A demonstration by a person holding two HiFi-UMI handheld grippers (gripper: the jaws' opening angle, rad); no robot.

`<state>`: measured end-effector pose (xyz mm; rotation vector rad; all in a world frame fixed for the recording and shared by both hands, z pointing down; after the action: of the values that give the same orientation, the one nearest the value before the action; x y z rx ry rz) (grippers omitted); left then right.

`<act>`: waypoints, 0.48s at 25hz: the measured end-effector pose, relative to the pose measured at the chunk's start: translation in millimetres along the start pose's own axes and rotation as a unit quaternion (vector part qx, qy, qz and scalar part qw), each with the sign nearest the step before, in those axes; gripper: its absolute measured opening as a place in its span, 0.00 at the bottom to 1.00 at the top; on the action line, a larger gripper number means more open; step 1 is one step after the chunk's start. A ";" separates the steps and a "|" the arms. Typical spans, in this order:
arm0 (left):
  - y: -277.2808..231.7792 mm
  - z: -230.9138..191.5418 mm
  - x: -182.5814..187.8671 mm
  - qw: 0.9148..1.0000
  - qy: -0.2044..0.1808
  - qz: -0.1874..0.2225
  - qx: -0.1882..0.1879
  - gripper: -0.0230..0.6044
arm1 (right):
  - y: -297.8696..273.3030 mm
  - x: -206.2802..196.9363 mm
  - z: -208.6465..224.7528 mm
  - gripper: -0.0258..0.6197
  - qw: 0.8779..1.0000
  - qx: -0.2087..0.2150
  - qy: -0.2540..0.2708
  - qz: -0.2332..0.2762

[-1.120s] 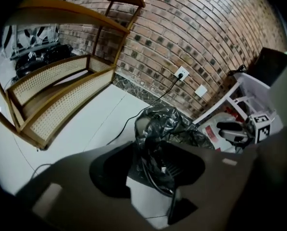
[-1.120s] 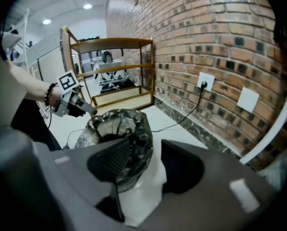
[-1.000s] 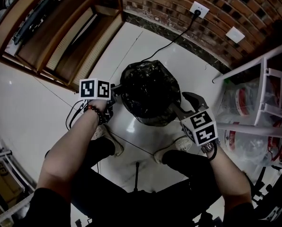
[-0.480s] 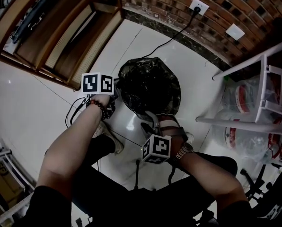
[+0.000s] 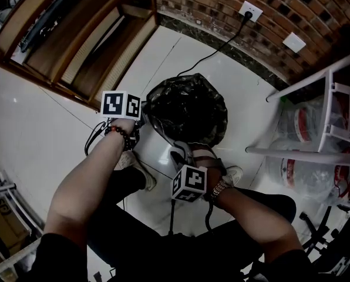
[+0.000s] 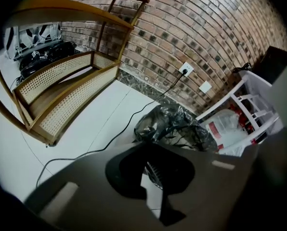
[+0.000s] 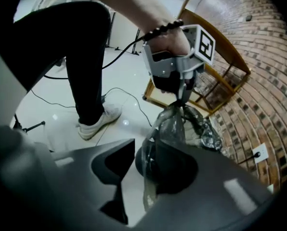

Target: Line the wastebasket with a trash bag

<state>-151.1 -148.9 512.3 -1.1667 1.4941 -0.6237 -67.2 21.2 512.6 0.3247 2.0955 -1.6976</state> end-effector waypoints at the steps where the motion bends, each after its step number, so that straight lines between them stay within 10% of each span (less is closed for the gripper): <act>1: -2.1 -3.2 -5.4 1.000 -0.004 -0.005 0.005 0.04 | -1.7 0.6 -2.0 0.24 1.000 0.004 -0.003 0.001; 7: -17.7 -6.8 -25.4 1.000 0.001 -0.016 -0.008 0.34 | -4.1 -1.7 -7.9 0.25 0.999 0.024 -0.030 0.011; 12: -10.9 -4.0 -20.5 1.000 -0.003 0.003 -0.018 0.37 | 33.8 6.2 10.8 0.26 0.994 0.024 -0.088 0.063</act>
<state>-152.7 -135.4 531.5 -1.1893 1.5082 -0.5908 -56.1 17.8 478.5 0.3031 1.8704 -1.6415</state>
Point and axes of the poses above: the fingertips, and each gripper's own axes: y backward along the fingers, z to its right, x out of its top, the point moved 2 cm from there along y, backward along the fingers, and after that the axes turned 12 degrees about x, right-handed, at the moved point
